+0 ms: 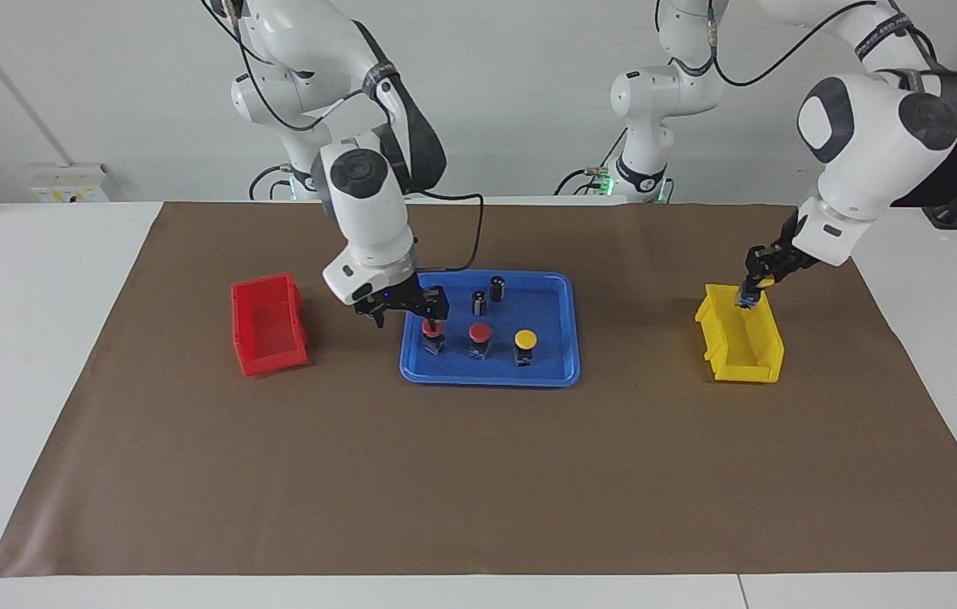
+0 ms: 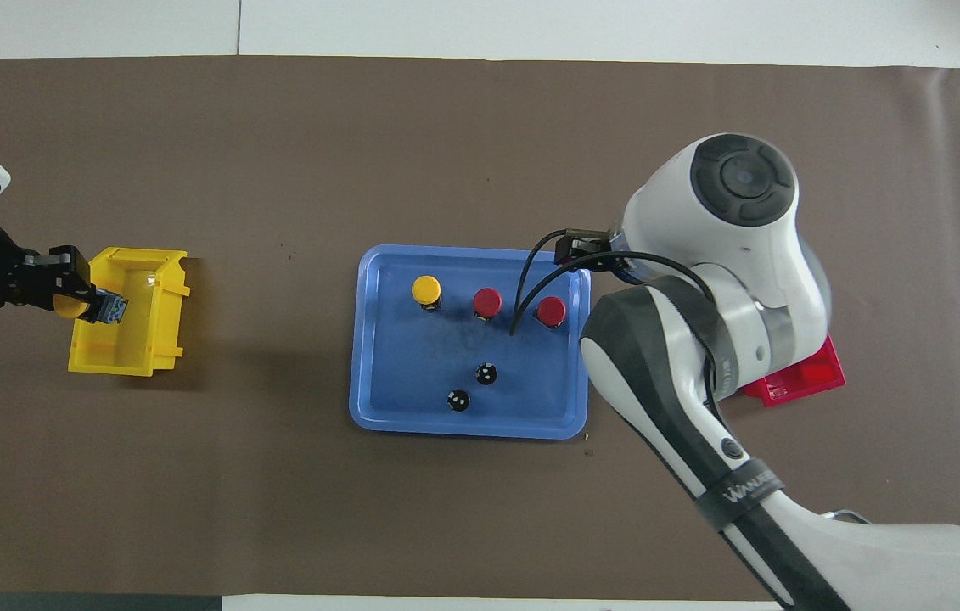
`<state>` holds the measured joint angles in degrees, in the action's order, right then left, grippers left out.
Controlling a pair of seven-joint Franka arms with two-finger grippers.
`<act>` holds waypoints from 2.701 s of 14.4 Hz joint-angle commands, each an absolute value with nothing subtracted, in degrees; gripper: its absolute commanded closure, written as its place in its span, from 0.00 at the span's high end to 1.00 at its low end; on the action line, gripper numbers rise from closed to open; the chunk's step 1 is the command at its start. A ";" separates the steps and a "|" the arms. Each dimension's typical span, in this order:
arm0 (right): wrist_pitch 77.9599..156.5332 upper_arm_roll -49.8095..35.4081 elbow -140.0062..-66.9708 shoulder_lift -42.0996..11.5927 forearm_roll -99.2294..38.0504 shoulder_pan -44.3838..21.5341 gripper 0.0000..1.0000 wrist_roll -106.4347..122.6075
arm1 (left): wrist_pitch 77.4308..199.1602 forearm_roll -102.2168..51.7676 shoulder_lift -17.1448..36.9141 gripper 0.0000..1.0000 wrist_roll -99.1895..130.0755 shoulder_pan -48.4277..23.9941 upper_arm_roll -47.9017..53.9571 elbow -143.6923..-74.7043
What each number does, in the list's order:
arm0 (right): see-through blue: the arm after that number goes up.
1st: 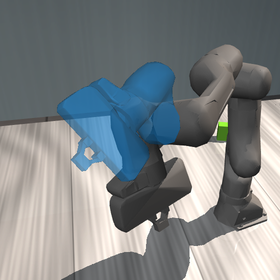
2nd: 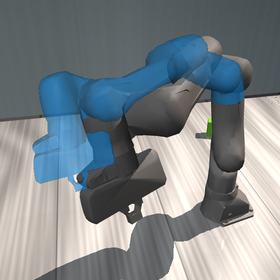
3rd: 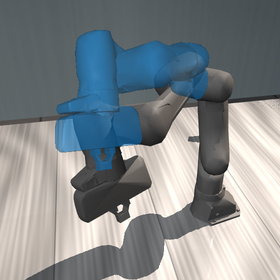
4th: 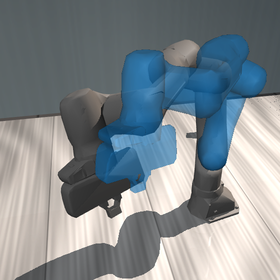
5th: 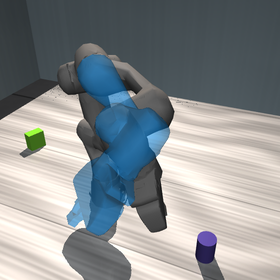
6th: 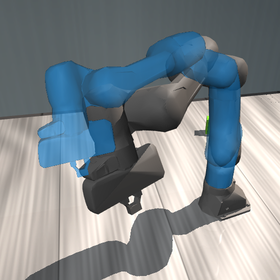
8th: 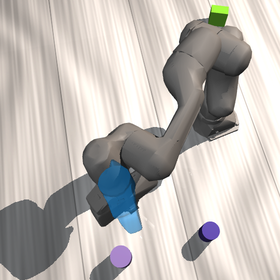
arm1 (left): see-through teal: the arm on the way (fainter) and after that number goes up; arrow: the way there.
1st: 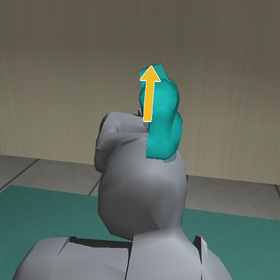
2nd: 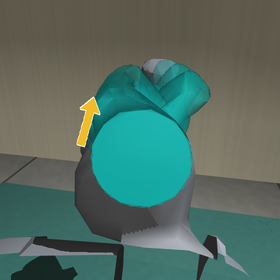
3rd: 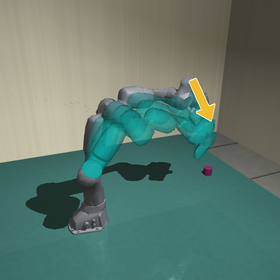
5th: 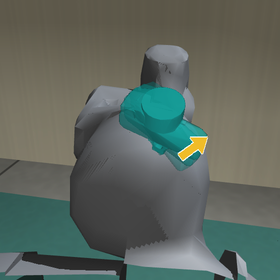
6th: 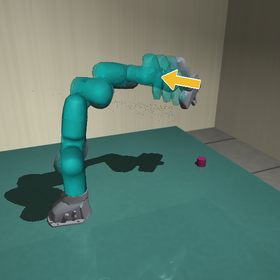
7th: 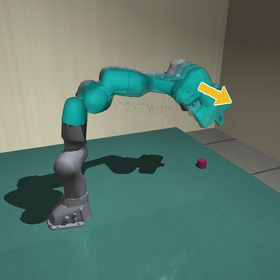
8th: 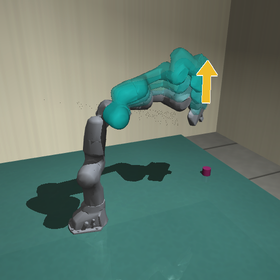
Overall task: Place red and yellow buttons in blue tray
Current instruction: 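Carry the yellow button to the tray while the right gripper withdraws, then lower the yellow button into the tray and open the left gripper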
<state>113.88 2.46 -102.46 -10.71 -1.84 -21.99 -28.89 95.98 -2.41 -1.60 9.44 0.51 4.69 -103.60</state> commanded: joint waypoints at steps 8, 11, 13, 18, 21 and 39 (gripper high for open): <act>92.49 2.20 -92.48 0.52 0.18 -0.81 1.00 -9.86 | 102.55 -4.04 12.47 0.01 39.54 -21.79 6.24 -94.13; 87.36 2.55 -88.86 0.44 -0.43 3.76 1.00 -0.64 | 106.15 -4.48 15.90 0.01 44.72 -23.45 6.33 -94.57; 87.45 2.72 -90.69 1.31 -0.79 6.76 1.00 0.79 | 108.10 -4.48 18.18 0.01 47.19 -23.91 6.33 -94.66; 88.24 2.55 -91.50 1.67 0.44 6.07 1.00 0.97 | 110.29 -4.48 20.30 0.01 49.83 -25.84 6.33 -95.53; 88.15 2.20 -91.32 1.58 0.97 5.98 1.00 1.14 | 112.41 -4.57 20.92 0.01 49.83 -25.75 6.33 -97.99; 87.63 -1.58 -91.58 1.23 2.11 5.10 1.00 5.27 | 113.30 -6.33 20.74 0.53 51.59 -25.14 6.33 -98.18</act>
<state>87.60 -1.16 -91.34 1.10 1.26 4.72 3.63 113.14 -5.34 21.70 50.96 -25.06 6.64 -97.81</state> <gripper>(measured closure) 0.000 0.471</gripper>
